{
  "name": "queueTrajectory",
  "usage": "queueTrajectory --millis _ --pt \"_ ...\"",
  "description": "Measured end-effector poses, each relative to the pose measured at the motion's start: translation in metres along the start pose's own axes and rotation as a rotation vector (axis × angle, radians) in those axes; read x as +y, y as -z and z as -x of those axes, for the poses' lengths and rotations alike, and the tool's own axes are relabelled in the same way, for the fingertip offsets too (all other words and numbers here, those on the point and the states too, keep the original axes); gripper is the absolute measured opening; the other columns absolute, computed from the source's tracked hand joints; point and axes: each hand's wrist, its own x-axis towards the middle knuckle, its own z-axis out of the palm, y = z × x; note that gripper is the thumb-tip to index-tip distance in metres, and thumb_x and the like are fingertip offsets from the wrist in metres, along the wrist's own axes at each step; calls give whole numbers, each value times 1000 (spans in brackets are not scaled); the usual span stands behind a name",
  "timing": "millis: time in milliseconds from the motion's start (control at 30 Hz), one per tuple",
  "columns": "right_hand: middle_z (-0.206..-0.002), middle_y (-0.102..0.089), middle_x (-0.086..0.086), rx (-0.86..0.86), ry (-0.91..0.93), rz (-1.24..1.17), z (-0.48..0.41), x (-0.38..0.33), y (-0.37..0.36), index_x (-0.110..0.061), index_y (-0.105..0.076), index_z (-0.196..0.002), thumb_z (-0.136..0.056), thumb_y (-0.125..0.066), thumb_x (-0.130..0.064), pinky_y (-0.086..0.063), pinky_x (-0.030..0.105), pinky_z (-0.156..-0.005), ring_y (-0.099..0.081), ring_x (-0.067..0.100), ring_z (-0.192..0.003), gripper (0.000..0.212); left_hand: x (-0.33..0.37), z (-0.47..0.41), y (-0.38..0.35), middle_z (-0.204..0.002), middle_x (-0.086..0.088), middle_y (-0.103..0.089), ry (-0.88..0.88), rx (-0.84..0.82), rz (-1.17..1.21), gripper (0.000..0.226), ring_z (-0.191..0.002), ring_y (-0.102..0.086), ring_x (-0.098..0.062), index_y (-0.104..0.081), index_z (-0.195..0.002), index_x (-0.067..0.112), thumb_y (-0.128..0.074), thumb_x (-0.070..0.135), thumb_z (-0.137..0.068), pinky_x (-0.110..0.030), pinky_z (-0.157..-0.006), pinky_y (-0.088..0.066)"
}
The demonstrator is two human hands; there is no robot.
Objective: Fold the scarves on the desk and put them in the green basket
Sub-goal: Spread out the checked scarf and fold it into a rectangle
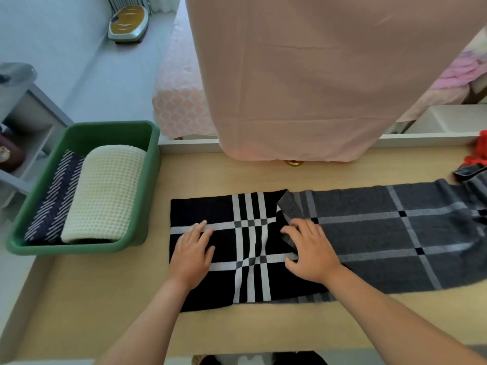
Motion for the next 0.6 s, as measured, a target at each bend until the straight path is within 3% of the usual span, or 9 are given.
queueTrajectory --millis 100,200,300,367,433,533,600 --pt "-101 -46 -9 -62 111 -50 23 -17 -2 -27 -56 -100 -74 -60 -48 -45 32 -85 -46 12 -94 33 -7 39 0 -144 6 -42 -83 -57 -30 59 -137 -35 -16 -50 -138 26 -40 60 -91 -38 -112 -36" --pt "-104 -43 -10 -231 169 -51 39 -27 -12 -31 -55 -100 -73 -60 -52 -42 27 -89 -43 10 -97 35 -21 68 2 -147 6 -38 -111 -172 -86 75 -139 -31 -18 -46 -139 30 -44 75 -79 -36 -112 -31" --pt "-110 -42 -9 -268 177 -49 48 -31 -19 -32 -60 -106 -74 -61 -53 -40 25 -91 -42 9 -104 38 -34 85 5 -160 7 -15 -103 -278 -128 92 -150 -6 -19 -26 -151 36 -47 79 -71 -39 -119 -17" --pt "-111 -47 -8 -228 152 -46 51 -34 -22 -31 -67 -107 -80 -65 -48 -45 29 -88 -47 12 -103 31 -40 90 9 -162 8 -7 -102 -287 -141 91 -151 4 -18 -16 -153 38 -49 72 -75 -38 -120 -13" --pt "-112 -55 -7 -180 125 -39 52 -36 -26 -28 -74 -105 -86 -67 -41 -48 32 -86 -55 15 -101 23 -43 93 12 -163 6 -8 -111 -274 -138 81 -151 4 -17 -15 -154 37 -52 52 -84 -36 -120 -9" --pt "-112 -63 -7 -122 102 -3 54 -43 -26 -26 -78 -102 -92 -65 -36 -42 29 -85 -59 16 -101 20 -48 98 16 -164 7 -4 -129 -276 -125 70 -151 7 -14 -17 -154 37 -43 18 -92 -29 -119 3" --pt "-109 -66 -9 -74 93 5 57 -48 -23 -25 -79 -99 -92 -64 -34 -42 29 -85 -59 15 -100 18 -56 101 18 -163 8 2 -124 -287 -127 68 -150 9 -12 -17 -154 37 -36 9 -95 -27 -118 4"
